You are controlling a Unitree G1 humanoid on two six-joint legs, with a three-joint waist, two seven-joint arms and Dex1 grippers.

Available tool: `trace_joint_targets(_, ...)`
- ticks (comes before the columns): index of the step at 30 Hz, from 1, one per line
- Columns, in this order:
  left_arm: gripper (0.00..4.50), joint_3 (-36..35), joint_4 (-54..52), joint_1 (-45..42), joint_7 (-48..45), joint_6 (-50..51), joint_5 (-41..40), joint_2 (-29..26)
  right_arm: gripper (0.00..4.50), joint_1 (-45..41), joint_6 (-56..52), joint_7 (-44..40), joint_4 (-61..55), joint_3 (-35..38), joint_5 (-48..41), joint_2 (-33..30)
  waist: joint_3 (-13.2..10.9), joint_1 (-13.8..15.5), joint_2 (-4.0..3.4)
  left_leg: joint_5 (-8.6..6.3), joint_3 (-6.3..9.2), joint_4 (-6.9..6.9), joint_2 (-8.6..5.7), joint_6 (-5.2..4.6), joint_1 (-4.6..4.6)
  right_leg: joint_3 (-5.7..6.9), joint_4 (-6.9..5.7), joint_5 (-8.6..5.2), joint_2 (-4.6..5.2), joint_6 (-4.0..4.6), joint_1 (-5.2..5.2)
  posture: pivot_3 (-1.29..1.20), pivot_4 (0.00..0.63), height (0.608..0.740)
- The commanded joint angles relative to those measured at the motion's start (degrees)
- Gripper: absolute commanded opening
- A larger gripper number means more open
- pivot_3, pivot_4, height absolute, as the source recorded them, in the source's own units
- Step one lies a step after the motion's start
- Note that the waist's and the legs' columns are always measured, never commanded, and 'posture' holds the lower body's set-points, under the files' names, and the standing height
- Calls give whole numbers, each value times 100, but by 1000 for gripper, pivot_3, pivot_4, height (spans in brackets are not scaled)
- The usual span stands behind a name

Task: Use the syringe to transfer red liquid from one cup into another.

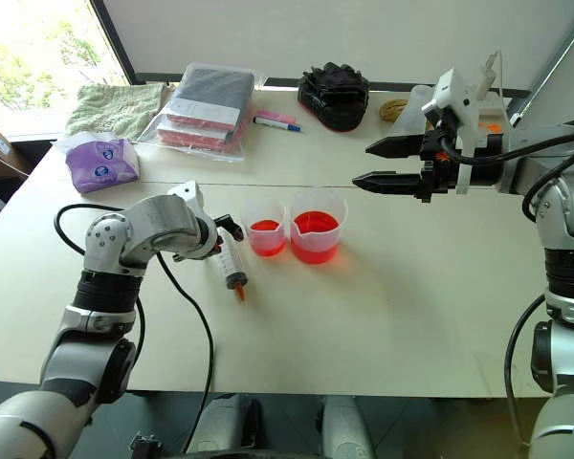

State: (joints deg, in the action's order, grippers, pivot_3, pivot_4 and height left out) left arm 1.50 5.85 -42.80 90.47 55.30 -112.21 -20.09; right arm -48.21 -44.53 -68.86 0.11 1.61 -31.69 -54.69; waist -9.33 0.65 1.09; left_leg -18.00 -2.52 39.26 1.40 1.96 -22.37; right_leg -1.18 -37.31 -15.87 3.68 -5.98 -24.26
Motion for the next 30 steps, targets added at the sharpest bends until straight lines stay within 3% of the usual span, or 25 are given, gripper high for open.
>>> trace_joint_targets(1, 2988, 26, -215, 27, 203, -117, -79, -102, 3486, -99, 99, 12, -79, 123, 4, -6, 0, 1, 0, 0, 0, 0, 0, 0, 0, 0, 0, 0, 0, 0, 0, 0, 150, 740)
trace_joint_targets(5, 1534, 57, -307, 100, 203, -188, -79, -126, 3486, -114, 100, 15, -82, 123, 5, -2, 0, -5, 0, 0, 0, 0, 0, 0, 0, 0, 0, 0, 0, 0, 0, 0, 150, 740)
trace_joint_targets(6, 1471, 60, -319, 131, 203, -216, -79, -127, 3486, -122, 100, 17, -78, 122, 5, 2, 0, -5, 0, 0, 0, 0, 1, 0, 0, 0, 0, 0, -1, 0, 0, 0, 150, 740)
trace_joint_targets(15, 1456, -351, -279, -35, 203, -485, -79, -503, 3486, -155, 116, 26, -34, 99, 15, 43, 1, -19, -1, 0, 0, 0, 3, 0, 2, 0, -1, 0, -5, 0, 0, 0, 150, 740)
trace_joint_targets(18, 1456, -777, -99, -371, 203, -178, -79, -527, 3486, -167, 144, 54, -17, 93, 24, 94, 1, -4, -1, 0, 0, 0, 3, 0, 2, 1, -1, 0, -6, 0, 0, 0, 150, 740)
trace_joint_targets(22, 1456, -1310, 522, -946, 202, 792, -79, -1043, 3486, -129, 149, 148, -78, 147, -5, 184, 0, -2, -1, 0, 1, 2, 0, -1, 0, 2, 0, 0, -6, 0, 2, 0, 150, 740)
trace_joint_targets(26, 1456, -805, 1299, -1896, -1062, 1664, 5, -2076, 3486, 15, 141, 327, -246, 248, -75, 248, -2, -27, 3, 0, 6, -2, -1, -1, -2, 12, 0, 0, -13, 0, 1, 0, 150, 740)
trace_joint_targets(30, 1456, -314, 1260, -2684, -3178, 2026, 1685, -2240, 3486, 246, 81, 568, -503, 433, -169, 296, 0, 20, 0, 1, 1, -4, -17, -1, -3, 19, 2, 0, -11, 0, 12, 0, 150, 740)
